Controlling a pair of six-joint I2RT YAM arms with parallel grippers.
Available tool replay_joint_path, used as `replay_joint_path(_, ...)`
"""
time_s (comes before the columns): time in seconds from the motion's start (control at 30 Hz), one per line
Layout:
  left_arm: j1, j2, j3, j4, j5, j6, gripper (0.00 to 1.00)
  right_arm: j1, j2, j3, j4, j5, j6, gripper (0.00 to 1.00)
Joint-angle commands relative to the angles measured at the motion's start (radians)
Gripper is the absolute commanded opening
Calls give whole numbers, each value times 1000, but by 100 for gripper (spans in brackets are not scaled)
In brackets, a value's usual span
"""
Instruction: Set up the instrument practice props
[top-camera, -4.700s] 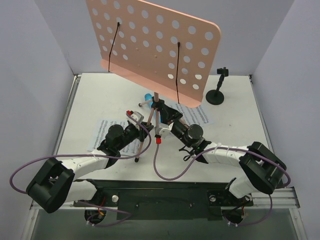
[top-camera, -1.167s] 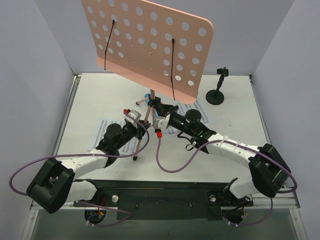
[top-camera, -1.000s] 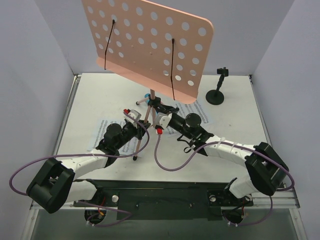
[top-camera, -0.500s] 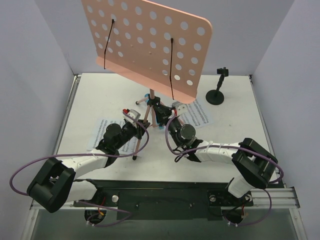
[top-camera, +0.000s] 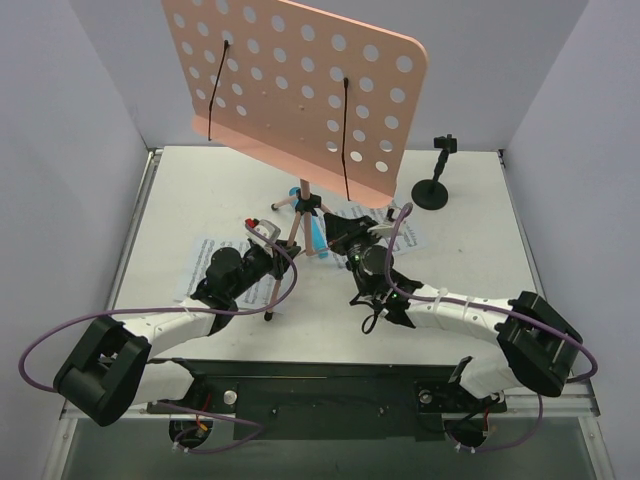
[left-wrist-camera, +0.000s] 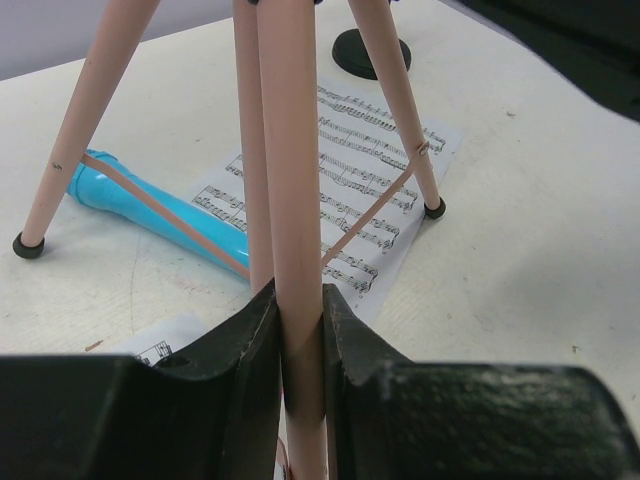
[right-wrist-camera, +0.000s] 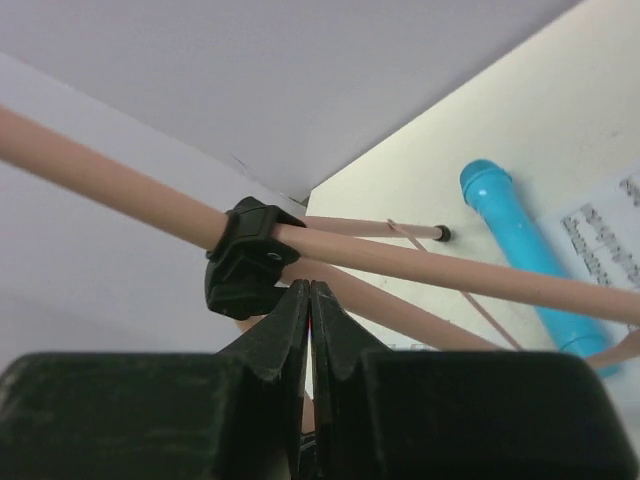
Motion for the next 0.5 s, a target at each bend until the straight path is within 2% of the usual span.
replay_joint_path(0.0, -2, -17, 0, 50, 46, 26, 0, -7, -11, 6, -111, 63, 403, 0)
replay_joint_path(0.13, -2, -22, 1, 39, 43, 27, 0, -17, -12, 9, -33, -4, 347, 0)
replay_joint_path(0.2, -2, -22, 3, 38, 40, 29, 0, -30, -41, -4, -2, -34, 238, 0)
replay_joint_path(0.27, -2, -22, 7, 33, 38, 27, 0, -59, -90, -51, -22, -72, 169, 5)
replay_joint_path(0.33, -2, -25, 12, 22, 38, 27, 0, -125, -164, -103, -86, -133, 159, 11)
replay_joint_path(0.4, -2, -25, 17, 13, 28, 26, 0, -203, -256, -138, -223, -187, 182, 18)
replay_joint_path(0.47, 1, -20, 21, 10, 29, 21, 0, -277, -362, -117, -530, -222, 127, 22)
